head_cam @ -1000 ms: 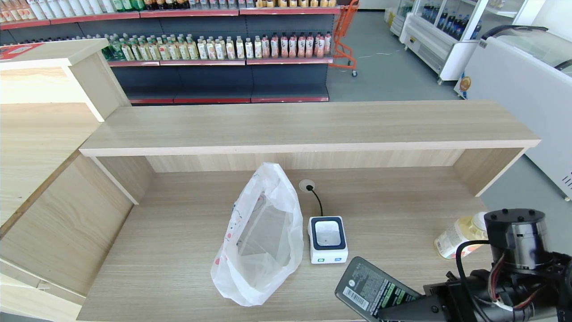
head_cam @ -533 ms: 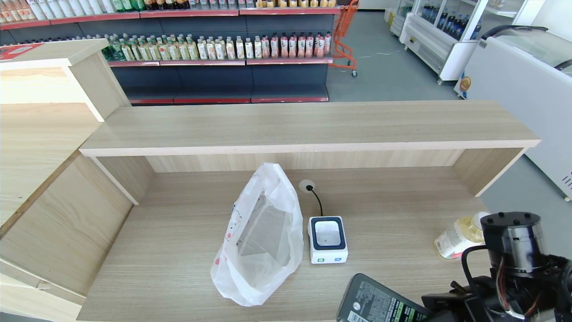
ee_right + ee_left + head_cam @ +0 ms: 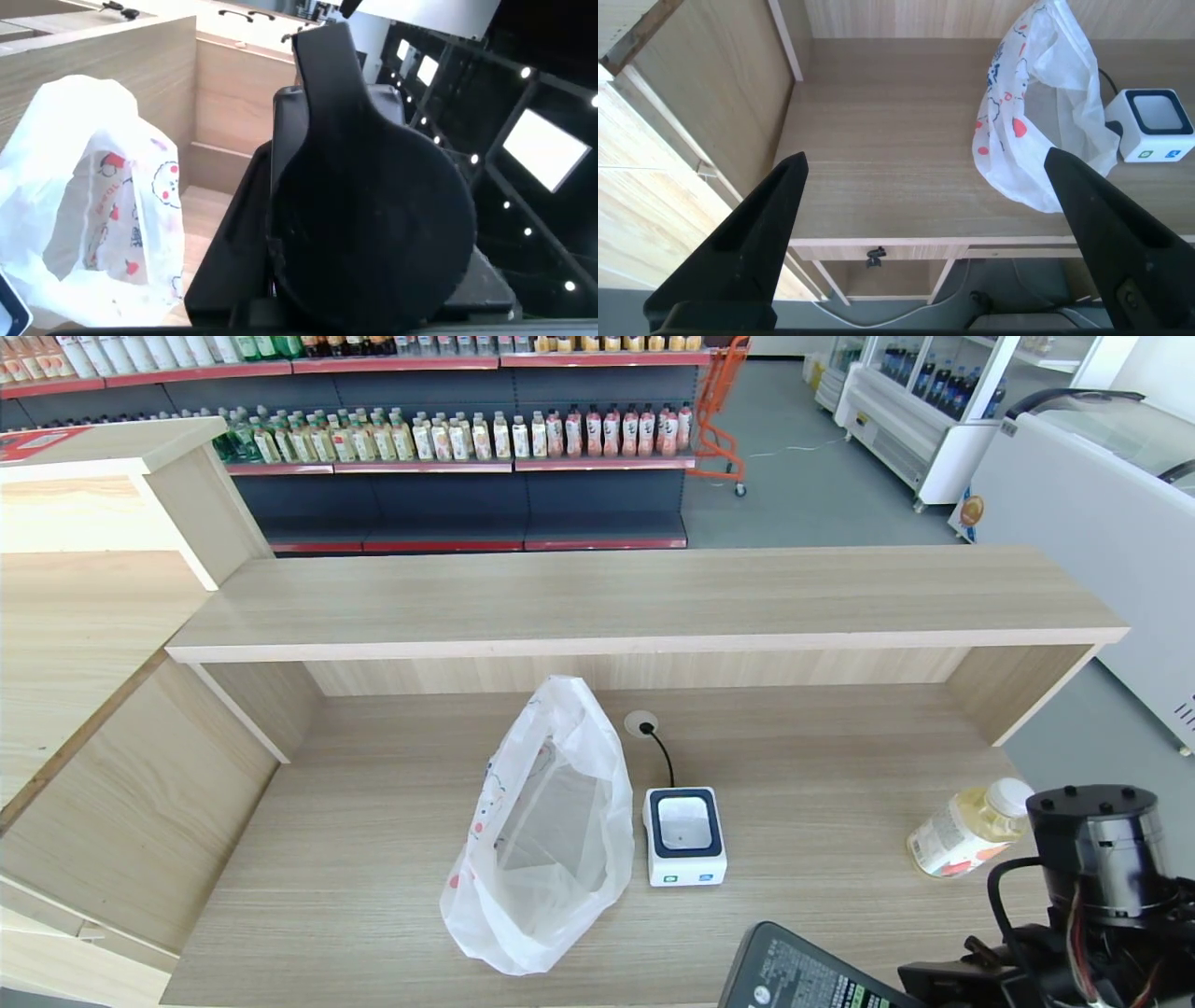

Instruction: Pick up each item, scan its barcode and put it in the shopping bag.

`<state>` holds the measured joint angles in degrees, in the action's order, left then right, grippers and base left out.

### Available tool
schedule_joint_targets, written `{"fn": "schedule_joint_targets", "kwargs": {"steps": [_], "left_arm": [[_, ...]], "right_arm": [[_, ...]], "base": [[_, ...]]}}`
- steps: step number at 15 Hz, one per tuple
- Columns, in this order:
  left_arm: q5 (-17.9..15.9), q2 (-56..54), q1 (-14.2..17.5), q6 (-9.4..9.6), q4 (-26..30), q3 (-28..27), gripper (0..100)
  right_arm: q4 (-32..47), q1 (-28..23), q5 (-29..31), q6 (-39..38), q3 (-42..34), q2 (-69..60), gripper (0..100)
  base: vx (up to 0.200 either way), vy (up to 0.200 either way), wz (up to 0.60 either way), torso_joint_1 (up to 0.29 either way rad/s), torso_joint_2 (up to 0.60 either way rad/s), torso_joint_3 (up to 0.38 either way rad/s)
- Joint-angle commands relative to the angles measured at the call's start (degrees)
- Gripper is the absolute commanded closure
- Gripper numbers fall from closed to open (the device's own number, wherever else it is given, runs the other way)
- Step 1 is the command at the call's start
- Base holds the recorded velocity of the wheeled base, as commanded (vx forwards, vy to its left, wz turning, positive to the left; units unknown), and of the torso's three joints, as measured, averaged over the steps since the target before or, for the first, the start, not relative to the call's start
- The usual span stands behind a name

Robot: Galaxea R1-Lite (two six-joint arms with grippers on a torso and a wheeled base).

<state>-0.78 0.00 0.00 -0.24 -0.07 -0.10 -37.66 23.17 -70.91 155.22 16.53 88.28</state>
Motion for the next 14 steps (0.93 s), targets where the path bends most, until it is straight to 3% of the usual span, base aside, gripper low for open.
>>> {"fn": "schedule_joint_targets", "kwargs": {"steps": [1, 6, 8, 10, 11, 12, 14], "left_arm": [[0.0, 0.0, 0.0, -0.02, 0.0, 0.0, 0], [0.0, 0.0, 0.0, -0.02, 0.0, 0.0, 0], [0.0, 0.0, 0.0, -0.02, 0.0, 0.0, 0], [0.0, 0.0, 0.0, -0.02, 0.0, 0.0, 0], [0.0, 0.0, 0.0, -0.02, 0.0, 0.0, 0], [0.0, 0.0, 0.0, -0.02, 0.0, 0.0, 0], [0.0, 0.0, 0.0, -0.02, 0.0, 0.0, 0]], "right_arm": [[0.4, 0.0, 0.0, 0.1, 0.0, -0.5, 100], [0.5, -0.3, 0.2, -2.4, 0.7, -1.3, 100], [0.0, -2.4, 1.3, -18.2, 6.0, -4.6, 100], [0.0, -9.2, 5.3, -38.6, 10.4, -7.6, 100], [-1.8, -14.5, 10.1, -50.8, 10.8, -9.6, 100], [-4.6, -19.2, 11.2, -57.0, 10.4, -10.4, 100], [-2.7, -20.9, 10.4, -73.8, 5.5, -10.8, 100]], "base": [[0.000, 0.000, 0.00, 0.000, 0.00, 0.000], [0.000, 0.000, 0.00, 0.000, 0.00, 0.000], [0.000, 0.000, 0.00, 0.000, 0.00, 0.000], [0.000, 0.000, 0.00, 0.000, 0.00, 0.000], [0.000, 0.000, 0.00, 0.000, 0.00, 0.000], [0.000, 0.000, 0.00, 0.000, 0.00, 0.000], [0.000, 0.000, 0.00, 0.000, 0.00, 0.000]]}}
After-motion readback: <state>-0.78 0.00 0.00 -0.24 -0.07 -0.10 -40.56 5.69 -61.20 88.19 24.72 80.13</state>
